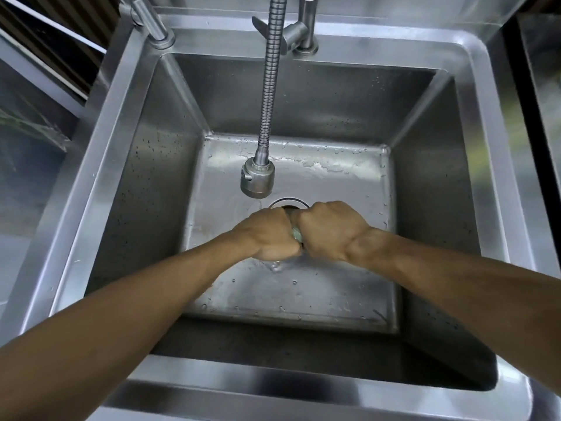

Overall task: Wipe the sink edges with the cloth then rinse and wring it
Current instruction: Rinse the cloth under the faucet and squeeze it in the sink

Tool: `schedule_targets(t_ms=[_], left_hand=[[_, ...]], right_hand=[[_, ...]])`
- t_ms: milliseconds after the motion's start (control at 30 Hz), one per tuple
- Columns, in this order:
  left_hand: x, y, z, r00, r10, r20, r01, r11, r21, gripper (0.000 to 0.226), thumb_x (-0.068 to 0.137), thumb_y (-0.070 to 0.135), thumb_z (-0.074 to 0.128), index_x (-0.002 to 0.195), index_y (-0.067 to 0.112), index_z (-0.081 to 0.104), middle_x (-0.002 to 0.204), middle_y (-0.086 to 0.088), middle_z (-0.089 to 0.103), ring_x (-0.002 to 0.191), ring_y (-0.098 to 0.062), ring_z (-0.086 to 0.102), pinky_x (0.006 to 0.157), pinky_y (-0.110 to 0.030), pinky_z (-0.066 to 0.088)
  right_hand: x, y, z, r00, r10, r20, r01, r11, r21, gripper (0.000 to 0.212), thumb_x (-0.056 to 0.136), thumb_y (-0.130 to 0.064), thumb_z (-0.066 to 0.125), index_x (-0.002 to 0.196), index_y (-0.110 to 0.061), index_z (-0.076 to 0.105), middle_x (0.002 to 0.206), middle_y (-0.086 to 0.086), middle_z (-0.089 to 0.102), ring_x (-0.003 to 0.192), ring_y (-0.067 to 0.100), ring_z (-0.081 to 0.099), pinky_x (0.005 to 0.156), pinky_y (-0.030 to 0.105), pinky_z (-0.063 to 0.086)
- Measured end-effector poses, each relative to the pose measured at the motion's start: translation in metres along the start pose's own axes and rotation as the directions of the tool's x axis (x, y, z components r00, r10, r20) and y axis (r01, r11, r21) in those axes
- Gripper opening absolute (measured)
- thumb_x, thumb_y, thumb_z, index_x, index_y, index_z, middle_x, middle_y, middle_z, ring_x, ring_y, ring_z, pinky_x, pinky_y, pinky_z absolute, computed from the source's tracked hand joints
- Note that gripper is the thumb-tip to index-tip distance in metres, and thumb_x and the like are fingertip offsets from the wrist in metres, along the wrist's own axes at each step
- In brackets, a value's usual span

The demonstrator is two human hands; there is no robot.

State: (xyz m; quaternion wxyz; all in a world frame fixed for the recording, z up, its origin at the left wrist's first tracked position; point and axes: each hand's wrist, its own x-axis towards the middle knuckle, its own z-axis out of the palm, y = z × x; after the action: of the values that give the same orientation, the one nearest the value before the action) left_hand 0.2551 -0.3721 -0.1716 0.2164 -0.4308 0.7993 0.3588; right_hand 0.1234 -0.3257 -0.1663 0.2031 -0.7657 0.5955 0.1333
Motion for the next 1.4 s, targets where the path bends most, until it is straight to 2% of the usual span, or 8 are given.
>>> schedule_targets(t_ms=[167, 333, 500, 767, 933, 1067, 1233, 1400], left_hand=[[0.005, -0.004, 0.01, 0.991, -0.012, 0.13, 0.053, 0.949, -0.31, 0.026, 0.079, 0.01, 0.067, 0.06, 0.018, 0.05, 0.055, 0.005, 0.046, 0.047, -0.009, 0.038, 0.045, -0.021, 0.03], [0.009, -0.007, 0.025, 0.994, -0.014, 0.109, 0.047, 0.951, -0.305, 0.017, 0.078, 0.022, 0.069, 0.068, 0.017, 0.056, 0.065, 0.002, 0.057, 0.055, -0.012, 0.051, 0.05, -0.024, 0.037], [-0.014, -0.009, -0.001, 0.998, 0.047, 0.048, -0.034, 0.966, -0.258, 0.009, 0.083, 0.025, 0.07, 0.082, 0.023, 0.062, 0.076, -0.001, 0.065, 0.066, -0.017, 0.067, 0.052, -0.029, 0.059], [-0.052, 0.009, -0.019, 0.85, 0.384, -0.36, -0.113, 0.802, 0.587, 0.032, 0.091, 0.018, 0.066, 0.119, 0.016, 0.052, 0.099, -0.003, 0.069, 0.081, -0.032, 0.07, 0.058, -0.035, 0.037], [-0.046, 0.0, -0.018, 0.84, 0.379, -0.387, -0.052, 0.767, 0.639, 0.033, 0.07, 0.008, 0.079, 0.096, 0.009, 0.06, 0.07, -0.008, 0.066, 0.052, -0.034, 0.064, 0.044, -0.031, 0.035], [-0.042, 0.009, -0.013, 0.935, 0.17, -0.311, 0.001, 0.876, 0.482, 0.02, 0.09, 0.024, 0.061, 0.11, 0.02, 0.06, 0.097, -0.008, 0.069, 0.086, -0.034, 0.066, 0.067, -0.034, 0.038], [-0.019, 0.005, -0.008, 0.988, -0.066, -0.139, 0.07, 0.997, 0.024, 0.019, 0.078, 0.021, 0.066, 0.065, 0.019, 0.052, 0.066, 0.003, 0.054, 0.064, -0.019, 0.056, 0.053, -0.025, 0.037], [-0.006, 0.001, -0.001, 0.997, -0.073, 0.034, 0.078, 0.976, -0.203, 0.013, 0.075, 0.024, 0.071, 0.082, 0.015, 0.064, 0.071, 0.001, 0.063, 0.062, -0.016, 0.058, 0.054, -0.025, 0.037]], right_hand=[[0.006, 0.005, 0.014, 0.995, -0.095, -0.031, 0.091, 0.99, -0.109, 0.032, 0.093, -0.026, 0.057, 0.124, -0.018, 0.057, 0.108, 0.006, 0.073, 0.093, 0.033, 0.07, 0.069, 0.035, 0.045], [0.006, 0.007, 0.019, 0.995, -0.101, 0.002, 0.1, 0.986, -0.137, 0.034, 0.092, -0.018, 0.059, 0.126, -0.018, 0.052, 0.109, 0.005, 0.073, 0.093, 0.033, 0.07, 0.069, 0.036, 0.048], [-0.01, 0.022, -0.011, 0.973, -0.05, 0.226, -0.033, 0.937, 0.349, 0.037, 0.086, -0.024, 0.075, 0.116, -0.024, 0.054, 0.099, -0.003, 0.068, 0.09, 0.019, 0.066, 0.062, 0.03, 0.047], [-0.016, 0.036, -0.04, 0.734, -0.309, 0.605, -0.365, 0.571, 0.735, 0.022, 0.085, -0.022, 0.082, 0.096, -0.008, 0.068, 0.076, 0.006, 0.062, 0.066, 0.015, 0.056, 0.053, 0.024, 0.048], [-0.016, 0.021, -0.032, 0.851, -0.152, 0.503, -0.311, 0.628, 0.714, 0.04, 0.076, -0.048, 0.086, 0.074, -0.018, 0.059, 0.062, 0.003, 0.051, 0.049, 0.012, 0.042, 0.049, 0.029, 0.036], [-0.016, 0.009, -0.017, 0.96, 0.12, 0.254, -0.239, 0.823, 0.516, 0.013, 0.08, -0.032, 0.072, 0.074, -0.025, 0.063, 0.062, -0.005, 0.064, 0.055, 0.015, 0.062, 0.051, 0.028, 0.045], [-0.012, 0.009, -0.011, 0.99, 0.134, 0.049, -0.14, 0.98, 0.145, 0.01, 0.087, -0.029, 0.058, 0.089, -0.024, 0.067, 0.081, -0.001, 0.069, 0.072, 0.027, 0.061, 0.063, 0.031, 0.042], [-0.008, 0.011, -0.013, 0.998, 0.069, 0.001, -0.069, 0.998, 0.009, 0.016, 0.089, -0.026, 0.054, 0.1, -0.023, 0.065, 0.092, 0.007, 0.072, 0.073, 0.031, 0.053, 0.07, 0.034, 0.041]])
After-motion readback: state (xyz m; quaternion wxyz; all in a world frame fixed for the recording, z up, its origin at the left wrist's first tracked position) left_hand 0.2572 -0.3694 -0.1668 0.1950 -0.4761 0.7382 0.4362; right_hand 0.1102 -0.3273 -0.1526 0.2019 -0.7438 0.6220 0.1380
